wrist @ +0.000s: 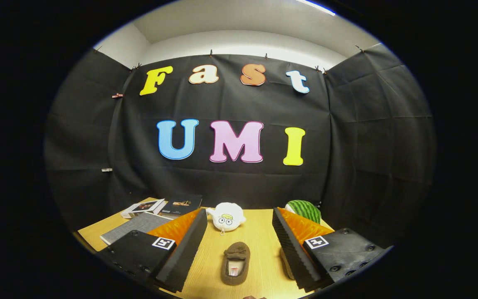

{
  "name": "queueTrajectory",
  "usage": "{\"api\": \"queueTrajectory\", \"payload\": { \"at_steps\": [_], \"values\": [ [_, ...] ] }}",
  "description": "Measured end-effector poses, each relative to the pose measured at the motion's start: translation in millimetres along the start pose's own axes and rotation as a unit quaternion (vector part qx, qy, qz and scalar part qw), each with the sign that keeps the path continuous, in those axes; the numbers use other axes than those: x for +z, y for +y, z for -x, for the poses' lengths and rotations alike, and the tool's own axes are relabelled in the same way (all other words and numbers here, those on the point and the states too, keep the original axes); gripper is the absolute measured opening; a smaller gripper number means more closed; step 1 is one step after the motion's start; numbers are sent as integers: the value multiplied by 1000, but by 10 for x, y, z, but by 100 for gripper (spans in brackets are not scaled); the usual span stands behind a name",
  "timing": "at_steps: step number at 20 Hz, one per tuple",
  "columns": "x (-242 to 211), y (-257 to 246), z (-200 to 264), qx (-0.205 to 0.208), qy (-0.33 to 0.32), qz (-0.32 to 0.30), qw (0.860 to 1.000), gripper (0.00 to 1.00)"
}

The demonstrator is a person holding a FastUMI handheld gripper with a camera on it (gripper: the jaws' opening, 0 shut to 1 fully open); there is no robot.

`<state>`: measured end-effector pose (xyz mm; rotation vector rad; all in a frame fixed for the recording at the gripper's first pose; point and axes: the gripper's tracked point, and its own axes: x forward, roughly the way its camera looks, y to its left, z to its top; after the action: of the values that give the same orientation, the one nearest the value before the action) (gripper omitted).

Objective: Open the storage box then place both shoes into the box .Put the left shoe in first, then the right shoe, with the right side of both shoes facing outward in a uniform manner.

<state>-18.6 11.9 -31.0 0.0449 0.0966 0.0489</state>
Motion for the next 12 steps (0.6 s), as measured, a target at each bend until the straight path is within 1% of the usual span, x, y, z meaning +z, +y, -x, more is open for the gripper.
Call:
{"api": "queueTrajectory", "payload": {
  "at_steps": [3,5,9,12],
  "values": [
    [-9,24,-69,11,3,-3,1000,97],
    [-69,76,-115,20,16,-11,1000,97],
    [-246,174,-202,38,49,-34,997,97],
    [-436,278,-255,56,88,-48,993,98]
  ]
}}
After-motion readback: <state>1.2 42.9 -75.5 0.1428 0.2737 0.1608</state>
